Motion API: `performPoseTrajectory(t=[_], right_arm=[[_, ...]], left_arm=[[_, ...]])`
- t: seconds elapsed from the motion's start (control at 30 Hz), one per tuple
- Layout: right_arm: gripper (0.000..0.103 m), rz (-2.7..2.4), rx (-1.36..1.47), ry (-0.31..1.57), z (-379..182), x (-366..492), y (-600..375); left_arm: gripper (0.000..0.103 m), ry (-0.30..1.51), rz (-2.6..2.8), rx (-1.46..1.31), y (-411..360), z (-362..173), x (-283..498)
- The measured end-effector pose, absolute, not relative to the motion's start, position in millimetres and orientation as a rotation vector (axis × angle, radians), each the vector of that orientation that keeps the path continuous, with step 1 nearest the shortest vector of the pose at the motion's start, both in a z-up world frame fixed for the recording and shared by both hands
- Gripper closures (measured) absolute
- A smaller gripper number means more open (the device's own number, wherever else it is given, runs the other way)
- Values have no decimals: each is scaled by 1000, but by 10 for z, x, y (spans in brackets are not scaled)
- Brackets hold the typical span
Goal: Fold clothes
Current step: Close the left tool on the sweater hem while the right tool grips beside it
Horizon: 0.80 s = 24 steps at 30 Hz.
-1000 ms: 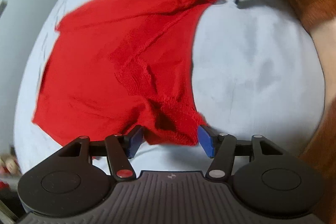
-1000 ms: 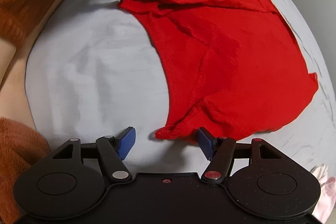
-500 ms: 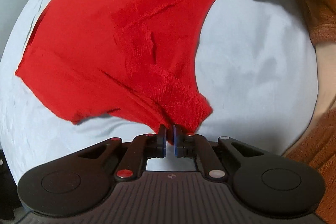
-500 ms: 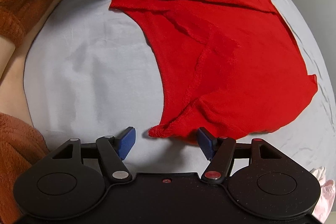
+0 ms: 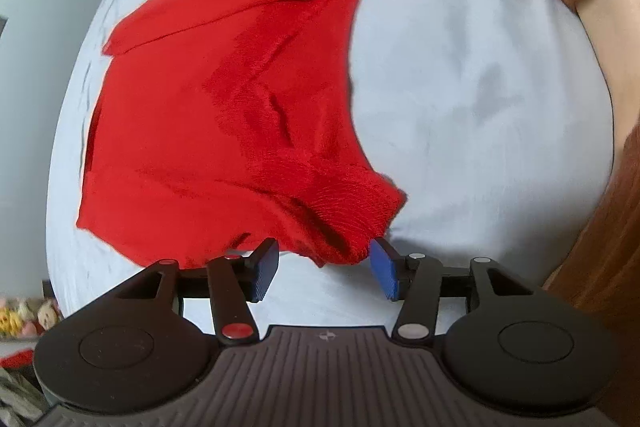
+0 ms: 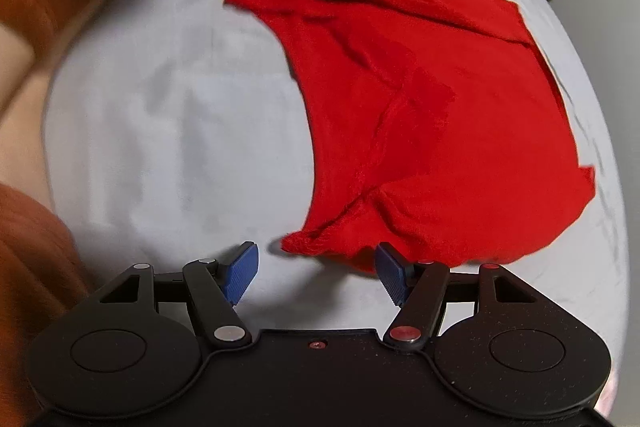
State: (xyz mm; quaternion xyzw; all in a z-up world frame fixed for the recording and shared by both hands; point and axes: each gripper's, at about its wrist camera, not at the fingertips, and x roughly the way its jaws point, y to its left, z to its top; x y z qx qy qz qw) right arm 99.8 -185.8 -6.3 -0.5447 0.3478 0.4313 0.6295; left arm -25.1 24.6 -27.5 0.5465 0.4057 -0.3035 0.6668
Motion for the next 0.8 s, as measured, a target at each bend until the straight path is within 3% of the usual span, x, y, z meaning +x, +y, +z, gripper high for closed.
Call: performPoseTrajectory(t=[0.33, 0.43, 0.57, 0.8], right_arm=[[46, 1061, -1256, 769, -200, 1130, -1812], [54, 1064, -1228, 781, -211, 1188, -1815], [76, 1053, -1207, 797, -252, 1248, -1806], [80, 1048, -1160, 839, -250, 1326, -1806]], left_arm=[[54, 889, -739, 1241, 224, -451, -249], [54, 898, -753, 1220, 250, -442, -214], [55, 904, -779, 1206, 287, -414, -191], [55, 912, -826, 1231, 352, -341, -208]])
